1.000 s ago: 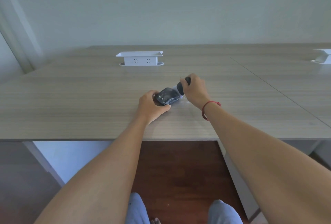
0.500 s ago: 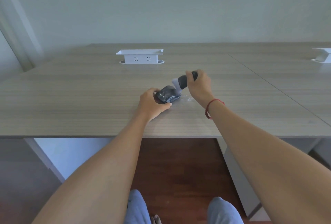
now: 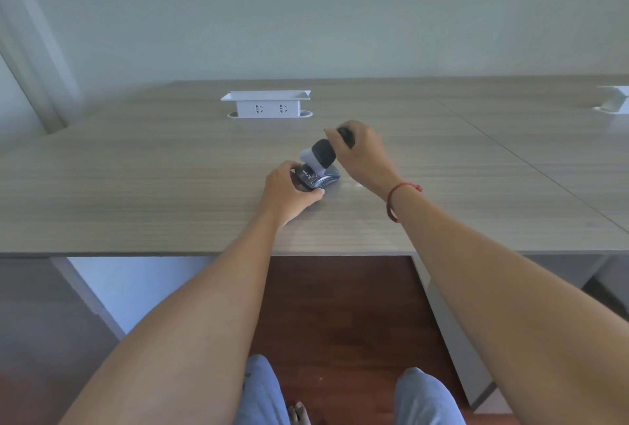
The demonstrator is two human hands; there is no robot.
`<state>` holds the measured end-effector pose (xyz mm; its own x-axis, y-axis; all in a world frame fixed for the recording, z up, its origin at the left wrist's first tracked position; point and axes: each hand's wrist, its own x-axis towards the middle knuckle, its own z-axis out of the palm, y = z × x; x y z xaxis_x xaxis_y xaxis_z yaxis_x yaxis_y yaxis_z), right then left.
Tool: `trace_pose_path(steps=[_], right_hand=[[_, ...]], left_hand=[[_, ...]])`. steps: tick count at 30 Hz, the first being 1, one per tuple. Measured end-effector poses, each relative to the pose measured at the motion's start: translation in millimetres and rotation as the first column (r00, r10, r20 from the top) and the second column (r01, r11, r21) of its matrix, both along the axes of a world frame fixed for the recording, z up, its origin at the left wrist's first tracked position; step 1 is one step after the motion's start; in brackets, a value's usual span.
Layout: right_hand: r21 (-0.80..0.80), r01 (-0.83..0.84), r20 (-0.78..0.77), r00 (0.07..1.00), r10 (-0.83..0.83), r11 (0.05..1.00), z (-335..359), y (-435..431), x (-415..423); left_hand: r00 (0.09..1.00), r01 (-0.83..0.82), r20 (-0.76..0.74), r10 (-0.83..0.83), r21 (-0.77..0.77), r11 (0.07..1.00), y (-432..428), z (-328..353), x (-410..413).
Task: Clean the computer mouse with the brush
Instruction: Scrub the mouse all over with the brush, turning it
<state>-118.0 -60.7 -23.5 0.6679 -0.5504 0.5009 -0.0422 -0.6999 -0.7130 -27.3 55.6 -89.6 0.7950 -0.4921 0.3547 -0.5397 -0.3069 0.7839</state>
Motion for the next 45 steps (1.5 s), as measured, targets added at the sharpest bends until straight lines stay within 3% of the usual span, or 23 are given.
trace_pose_path(steps=[3,7,13,19,27,32,38,45], right_hand=[[-0.013,0.002,-0.064,0.998,-0.003,1.0,-4,-3,4],[0.018,0.087,0.001,0.996,-0.087,0.996,-10,-11,1],[0.089,-0.052,-0.058,0.997,0.058,0.995,-12,-1,0],[0.113,0.058,0.0,0.998,-0.058,0.992,-18,-12,-2],[0.219,-0.109,-0.071,0.989,0.127,0.97,-20,-7,-1],[0.207,0.009,-0.012,1.0,-0.006,0.978,-23,-13,-1],[0.22,-0.067,0.002,0.998,0.069,0.973,-22,-7,1],[0.25,0.033,0.048,0.998,-0.046,0.968,-27,-15,-1]], left_hand=[[1.0,0.001,-0.001,-0.001,0.007,1.0,1,0,1],[1.0,-0.002,-0.007,0.002,0.016,1.0,0,-2,2],[1.0,-0.007,-0.011,0.008,0.026,1.0,0,-1,2],[0.999,-0.029,-0.029,0.029,0.009,1.0,-1,-1,1],[1.0,-0.018,-0.017,0.018,0.0,1.0,0,3,-2],[0.999,-0.046,-0.025,0.046,0.013,0.999,-1,3,-1],[0.999,-0.022,-0.033,0.022,-0.002,1.0,-1,3,0],[0.998,-0.036,-0.047,0.036,0.003,0.999,-1,4,-1]])
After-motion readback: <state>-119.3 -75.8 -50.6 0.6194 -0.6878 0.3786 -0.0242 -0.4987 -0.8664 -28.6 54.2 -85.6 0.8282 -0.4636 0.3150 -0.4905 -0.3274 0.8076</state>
